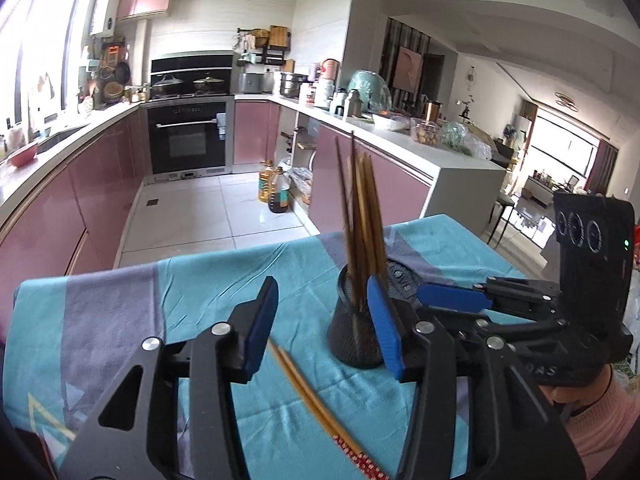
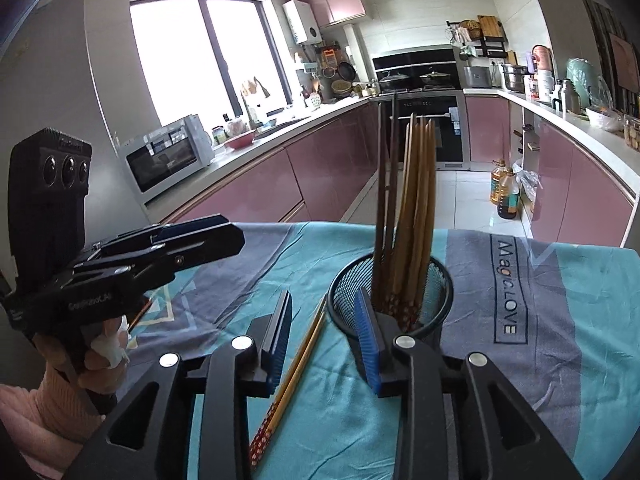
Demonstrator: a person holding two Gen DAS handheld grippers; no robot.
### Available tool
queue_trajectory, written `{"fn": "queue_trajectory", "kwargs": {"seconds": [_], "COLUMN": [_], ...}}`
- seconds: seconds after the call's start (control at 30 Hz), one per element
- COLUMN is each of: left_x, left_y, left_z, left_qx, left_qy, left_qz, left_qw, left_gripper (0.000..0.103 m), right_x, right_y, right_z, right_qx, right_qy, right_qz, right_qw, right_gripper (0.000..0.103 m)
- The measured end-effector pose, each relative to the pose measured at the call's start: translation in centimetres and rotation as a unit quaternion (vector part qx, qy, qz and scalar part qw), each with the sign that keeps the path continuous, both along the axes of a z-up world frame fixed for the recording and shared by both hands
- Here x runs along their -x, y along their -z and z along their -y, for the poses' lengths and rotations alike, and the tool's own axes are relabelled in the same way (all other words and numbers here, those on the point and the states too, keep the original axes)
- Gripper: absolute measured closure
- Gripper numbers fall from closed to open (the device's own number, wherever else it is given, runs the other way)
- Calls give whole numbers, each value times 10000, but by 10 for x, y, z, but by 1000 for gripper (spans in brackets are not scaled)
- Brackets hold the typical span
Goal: Organize utensils
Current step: 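Open the left tool and withdraw it while the right tool releases its chopstick, then move both open tools to the last two chopsticks on the cloth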
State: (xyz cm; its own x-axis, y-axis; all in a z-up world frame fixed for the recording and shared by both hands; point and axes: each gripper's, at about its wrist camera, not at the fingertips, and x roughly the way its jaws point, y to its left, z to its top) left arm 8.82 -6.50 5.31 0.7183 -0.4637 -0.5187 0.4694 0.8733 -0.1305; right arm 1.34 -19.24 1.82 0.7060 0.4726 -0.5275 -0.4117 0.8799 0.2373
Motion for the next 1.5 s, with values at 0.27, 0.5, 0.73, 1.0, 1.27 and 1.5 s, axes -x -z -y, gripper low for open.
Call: {"fn": "queue_trajectory", "kwargs": {"seconds": [0.27, 0.5, 0.73, 1.0, 1.27, 1.5], "left_x": [12, 16, 17, 16, 12, 7], "left_y": [49, 86, 107, 115, 119, 124], "left_z": [-28, -44, -49, -44, -38, -31], "left_qx": [-154, -295, -323, -328, -361, -475], "left_qy": [-453, -675, -689, -639, -607, -520], "left_qz": [-512, -867, -1079, -1156, -1199, -1221], "left_qw": [9975, 9935, 9913, 9907, 9903, 9900], "left_gripper": [47, 47, 47, 47, 47, 47], "right_x": [5, 6, 7, 8, 6, 5], "right_y": [49, 77, 91, 93, 92, 91], "right_z": [-28, -47, -53, -60, -63, -57], "right_qx": [180, 322, 460, 632, 755, 743], "right_qy": [-376, -474, -396, -329, -241, -139], "right_qz": [-726, -1107, -1255, -1237, -1192, -1238], "right_qw": [9965, 9922, 9902, 9898, 9897, 9894], "right_gripper": [72, 72, 72, 74, 76, 80]}}
